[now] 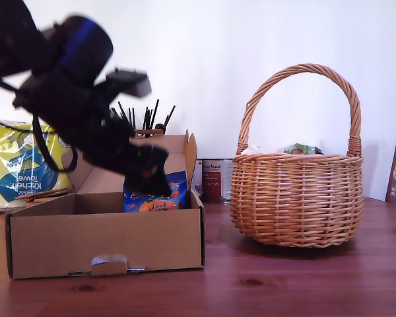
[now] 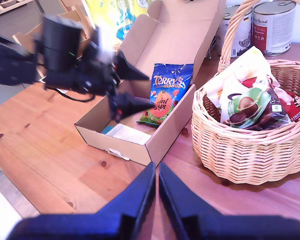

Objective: Move the bags of Easter eggs from the cardboard box on the left into the woven basket on the right side.

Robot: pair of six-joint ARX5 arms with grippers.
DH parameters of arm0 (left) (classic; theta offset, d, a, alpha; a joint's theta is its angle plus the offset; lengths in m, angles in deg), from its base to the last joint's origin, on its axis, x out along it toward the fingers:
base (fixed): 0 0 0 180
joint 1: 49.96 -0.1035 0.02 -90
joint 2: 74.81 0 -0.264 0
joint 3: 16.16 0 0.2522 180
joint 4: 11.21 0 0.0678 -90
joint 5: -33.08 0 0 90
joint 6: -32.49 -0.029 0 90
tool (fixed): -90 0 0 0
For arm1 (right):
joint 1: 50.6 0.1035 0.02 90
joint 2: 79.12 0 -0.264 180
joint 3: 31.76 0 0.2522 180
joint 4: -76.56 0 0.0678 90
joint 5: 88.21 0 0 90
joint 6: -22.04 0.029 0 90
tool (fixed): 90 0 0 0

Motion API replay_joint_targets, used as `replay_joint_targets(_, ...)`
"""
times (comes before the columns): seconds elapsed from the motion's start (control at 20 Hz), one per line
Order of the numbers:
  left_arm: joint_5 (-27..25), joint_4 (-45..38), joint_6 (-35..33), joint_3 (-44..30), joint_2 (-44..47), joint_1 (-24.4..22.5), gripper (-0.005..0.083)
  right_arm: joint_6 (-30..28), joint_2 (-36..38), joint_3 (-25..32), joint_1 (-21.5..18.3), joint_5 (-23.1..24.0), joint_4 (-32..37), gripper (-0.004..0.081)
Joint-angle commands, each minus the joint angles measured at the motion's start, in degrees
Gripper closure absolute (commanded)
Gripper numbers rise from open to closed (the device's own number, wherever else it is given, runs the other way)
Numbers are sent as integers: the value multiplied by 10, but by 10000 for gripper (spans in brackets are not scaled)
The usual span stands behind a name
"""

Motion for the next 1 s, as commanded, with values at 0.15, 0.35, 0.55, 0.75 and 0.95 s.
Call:
replay_joint_targets(0.15,8,-26,-9,36,-76,-5,8,1,1,1,2,0,2,782)
replay_joint_targets(0.35,16,-21,1,47,-127,-5,8,1,1,1,2,0,2,782)
replay_joint_targets(0.55,40,12,12,47,-145,-9,11,2,1,1,2,0,2,782)
replay_joint_targets(0.75,47,32,11,47,-145,-10,167,3,1,1,2,-1,-7,782)
replay_joint_targets(0.95,47,44,10,47,-144,-10,645,3,1,1,2,0,-19,782)
